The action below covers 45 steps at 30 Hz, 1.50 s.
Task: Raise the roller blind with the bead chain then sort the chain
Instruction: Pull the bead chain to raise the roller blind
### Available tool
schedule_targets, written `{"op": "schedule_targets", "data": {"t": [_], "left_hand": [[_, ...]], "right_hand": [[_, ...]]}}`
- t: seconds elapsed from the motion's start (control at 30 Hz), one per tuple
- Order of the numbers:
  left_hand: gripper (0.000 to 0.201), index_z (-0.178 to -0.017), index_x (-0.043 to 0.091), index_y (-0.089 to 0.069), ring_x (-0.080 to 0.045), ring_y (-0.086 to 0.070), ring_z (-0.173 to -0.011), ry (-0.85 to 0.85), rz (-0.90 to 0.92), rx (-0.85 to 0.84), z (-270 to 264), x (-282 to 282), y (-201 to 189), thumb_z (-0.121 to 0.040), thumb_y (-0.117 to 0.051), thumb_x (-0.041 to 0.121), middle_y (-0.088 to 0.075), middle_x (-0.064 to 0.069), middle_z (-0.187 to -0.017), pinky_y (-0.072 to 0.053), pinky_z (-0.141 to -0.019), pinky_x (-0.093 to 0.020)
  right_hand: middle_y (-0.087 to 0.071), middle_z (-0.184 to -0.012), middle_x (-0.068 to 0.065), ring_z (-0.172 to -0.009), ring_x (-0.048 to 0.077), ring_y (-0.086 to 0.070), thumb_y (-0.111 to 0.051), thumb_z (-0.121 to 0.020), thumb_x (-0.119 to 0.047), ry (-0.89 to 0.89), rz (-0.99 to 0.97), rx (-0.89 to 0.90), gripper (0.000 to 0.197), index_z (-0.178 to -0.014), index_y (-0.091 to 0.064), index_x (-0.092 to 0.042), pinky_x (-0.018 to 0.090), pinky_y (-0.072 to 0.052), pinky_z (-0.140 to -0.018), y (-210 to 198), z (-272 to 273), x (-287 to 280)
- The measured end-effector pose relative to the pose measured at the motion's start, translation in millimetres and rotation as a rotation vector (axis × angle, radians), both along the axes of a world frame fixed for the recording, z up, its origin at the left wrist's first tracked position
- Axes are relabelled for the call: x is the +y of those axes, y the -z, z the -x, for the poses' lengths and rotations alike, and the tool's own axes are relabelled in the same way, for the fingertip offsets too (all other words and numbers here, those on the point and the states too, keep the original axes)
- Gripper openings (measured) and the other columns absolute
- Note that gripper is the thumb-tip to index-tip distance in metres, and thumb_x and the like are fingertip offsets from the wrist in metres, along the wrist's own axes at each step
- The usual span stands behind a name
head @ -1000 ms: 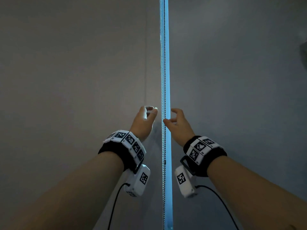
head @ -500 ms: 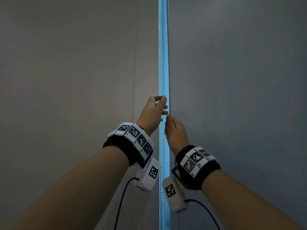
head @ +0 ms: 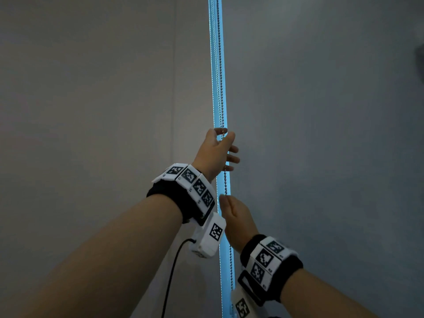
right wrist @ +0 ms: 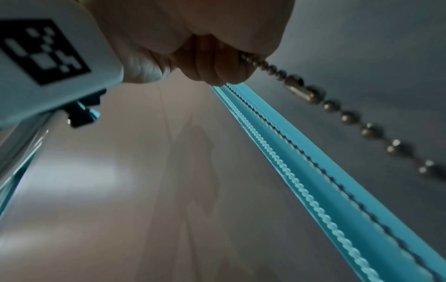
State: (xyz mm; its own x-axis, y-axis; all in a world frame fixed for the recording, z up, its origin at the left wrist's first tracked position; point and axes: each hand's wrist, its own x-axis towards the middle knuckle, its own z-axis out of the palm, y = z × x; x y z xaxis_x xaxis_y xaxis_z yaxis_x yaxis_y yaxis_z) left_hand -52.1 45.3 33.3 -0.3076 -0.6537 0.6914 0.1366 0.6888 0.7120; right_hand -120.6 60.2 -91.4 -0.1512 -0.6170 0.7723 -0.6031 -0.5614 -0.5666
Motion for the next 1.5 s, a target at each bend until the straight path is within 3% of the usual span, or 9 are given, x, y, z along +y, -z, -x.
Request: {"op": "schedule_targets", "data": {"t": [0.17,0.4,0.6,0.8,0.93,1.13,1.27,1.4,1.5], "left_hand": [[0.039,-0.128,0.020,-0.034,-0.017,-0.061,-0.062,-0.001,0.028,0.046,-3.4,-2.3,-9.0,-0.094,-0.045,0.037,-0.062,-0.009,-0.093,-0.052,-0.050,-0.027],[0.026,-0.110,0.016,-0.045,-0.011,-0.046,-0.049,-0.040,0.044,0.148,-5.2,-10.5,-18.4,-0.095,-0.042,0.037,-0.056,-0.001,-0.076,-0.037,-0.042,-0.018],[0.019,-0.072,0.016,-0.037,-0.011,-0.020,-0.047,-0.080,0.136,0.195,-4.0,-22.5,-15.3,-0.091,-0.034,0.016,-0.025,-0.001,-0.061,-0.017,-0.042,-0.022],[0.028,-0.064,0.021,-0.029,-0.012,-0.018,-0.047,-0.070,0.193,0.151,-7.7,-23.0,-13.9,-0.090,-0.035,0.016,-0.024,-0.001,-0.059,-0.016,-0.041,-0.022],[0.030,-0.062,0.019,-0.032,-0.013,-0.023,-0.046,-0.136,0.265,0.103,-12.8,-23.6,-13.1,-0.092,-0.035,0.019,-0.029,0.000,-0.054,-0.021,-0.044,-0.027],[0.031,-0.068,0.018,-0.043,-0.001,-0.043,-0.048,-0.209,0.454,-0.045,-14.7,-25.5,23.0,-0.099,-0.035,0.018,-0.043,-0.002,-0.055,-0.034,-0.055,-0.021],[0.032,-0.061,0.019,-0.034,-0.022,-0.036,-0.059,-0.243,0.403,-0.235,-9.9,-39.6,78.1,-0.088,-0.031,0.035,-0.041,-0.013,-0.060,-0.032,-0.061,-0.037],[0.011,-0.073,0.004,-0.055,-0.029,-0.059,-0.068,-0.235,0.468,-0.471,-13.8,-48.8,109.8,-0.084,-0.054,0.007,-0.065,-0.019,-0.078,-0.051,-0.066,-0.041],[0.010,-0.066,0.000,-0.057,-0.033,-0.064,-0.066,-0.250,0.539,-0.688,-15.9,-58.8,112.0,-0.071,-0.061,-0.007,-0.065,-0.018,-0.070,-0.050,-0.057,-0.031]], "right_hand": [[-0.059,-0.077,0.011,-0.071,0.027,-0.053,-0.023,-0.086,-0.041,0.062,-0.105,0.110,0.042,-0.078,-0.050,-0.010,0.039,-0.045,-0.069,28.6,-0.9,-7.9],[-0.031,-0.060,-0.008,-0.061,0.021,-0.040,-0.022,-0.091,-0.029,0.248,-0.211,0.545,0.030,-0.062,-0.023,-0.023,0.029,-0.032,-0.059,31.5,-0.6,2.0],[-0.035,-0.061,0.000,-0.071,0.023,-0.043,-0.026,-0.089,-0.028,0.232,-0.301,0.655,0.031,-0.058,-0.021,-0.023,0.028,-0.032,-0.065,16.2,-0.2,-1.0],[-0.063,-0.087,0.004,-0.086,0.028,-0.061,-0.014,-0.078,-0.059,0.130,-0.138,0.326,0.064,-0.099,-0.056,-0.014,0.034,-0.045,-0.078,-15.6,12.4,-18.2],[-0.066,-0.078,0.004,-0.070,0.021,-0.061,-0.029,-0.067,-0.074,-0.091,-0.053,-0.163,0.067,-0.091,-0.060,-0.019,0.037,-0.046,-0.075,-56.7,14.1,-17.6],[-0.064,-0.083,0.005,-0.065,0.017,-0.060,-0.031,-0.092,-0.055,-0.090,0.125,-0.162,0.039,-0.088,-0.055,-0.024,0.029,-0.044,-0.064,-115.2,8.8,-5.4],[-0.064,-0.093,0.007,-0.071,0.020,-0.062,-0.039,-0.093,-0.049,-0.167,0.071,-0.148,0.026,-0.095,-0.049,-0.025,0.029,-0.046,-0.061,-134.0,4.1,-5.5],[-0.058,-0.086,0.006,-0.064,0.018,-0.058,-0.047,-0.092,-0.044,-0.263,-0.016,-0.216,0.035,-0.112,-0.043,-0.016,0.030,-0.052,-0.054,-146.7,-5.5,-11.2],[-0.038,-0.061,-0.002,-0.044,0.010,-0.031,-0.039,-0.094,-0.048,-0.265,-0.044,-0.297,0.034,-0.081,-0.046,-0.017,0.019,-0.029,-0.038,-152.8,-10.3,-9.4]]}}
